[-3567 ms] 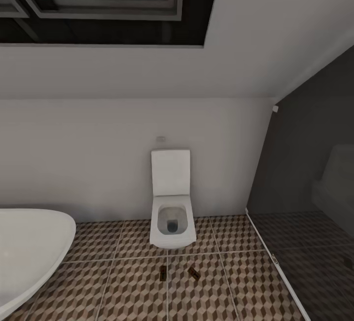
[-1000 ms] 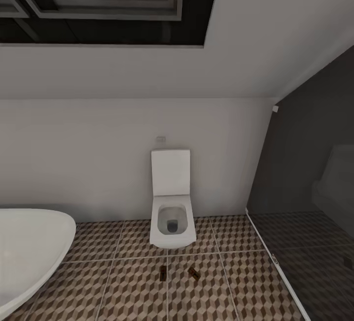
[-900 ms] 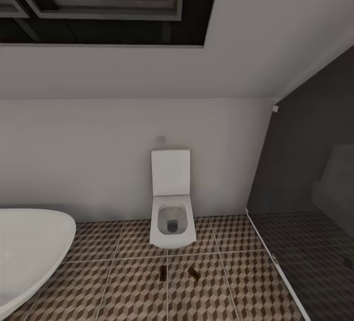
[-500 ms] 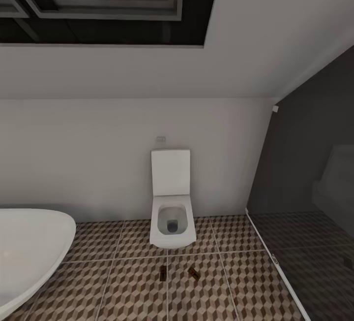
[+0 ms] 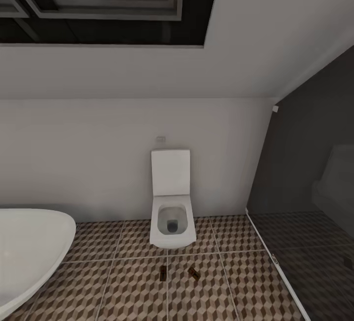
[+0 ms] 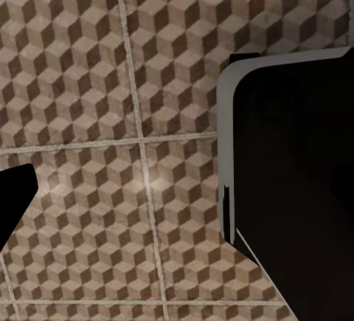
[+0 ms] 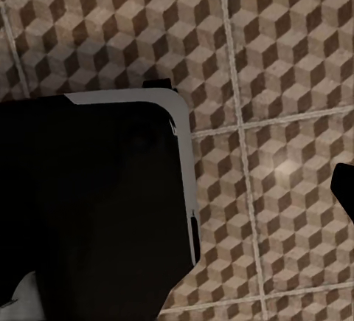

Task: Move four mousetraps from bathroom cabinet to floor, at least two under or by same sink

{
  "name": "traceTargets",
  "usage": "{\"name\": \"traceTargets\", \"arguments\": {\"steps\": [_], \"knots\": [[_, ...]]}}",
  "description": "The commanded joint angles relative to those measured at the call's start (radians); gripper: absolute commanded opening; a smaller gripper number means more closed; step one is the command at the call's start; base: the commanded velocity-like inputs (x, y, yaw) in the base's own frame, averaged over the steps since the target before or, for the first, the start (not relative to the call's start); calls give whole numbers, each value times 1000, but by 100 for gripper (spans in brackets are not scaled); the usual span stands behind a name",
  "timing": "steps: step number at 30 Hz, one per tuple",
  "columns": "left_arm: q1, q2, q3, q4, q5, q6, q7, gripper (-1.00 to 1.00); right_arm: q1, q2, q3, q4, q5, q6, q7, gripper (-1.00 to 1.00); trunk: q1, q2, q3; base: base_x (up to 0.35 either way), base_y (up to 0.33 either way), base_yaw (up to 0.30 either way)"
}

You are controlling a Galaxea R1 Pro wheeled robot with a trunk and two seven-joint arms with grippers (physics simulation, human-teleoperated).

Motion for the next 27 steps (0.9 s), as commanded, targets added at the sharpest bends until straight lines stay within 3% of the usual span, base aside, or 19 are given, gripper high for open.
{"name": "traceTargets", "arguments": {"steps": [1, 27], "knots": [[-2, -1, -8, 4, 8, -7, 1, 100, -1, 6, 6, 1, -8, -3, 4, 100, 1, -2, -2, 0, 0, 0], [-2, -1, -8, 4, 8, -7, 1, 100, -1, 30, 3, -33, -8, -3, -1, 100, 1, -2, -2, 0, 0, 0]]}}
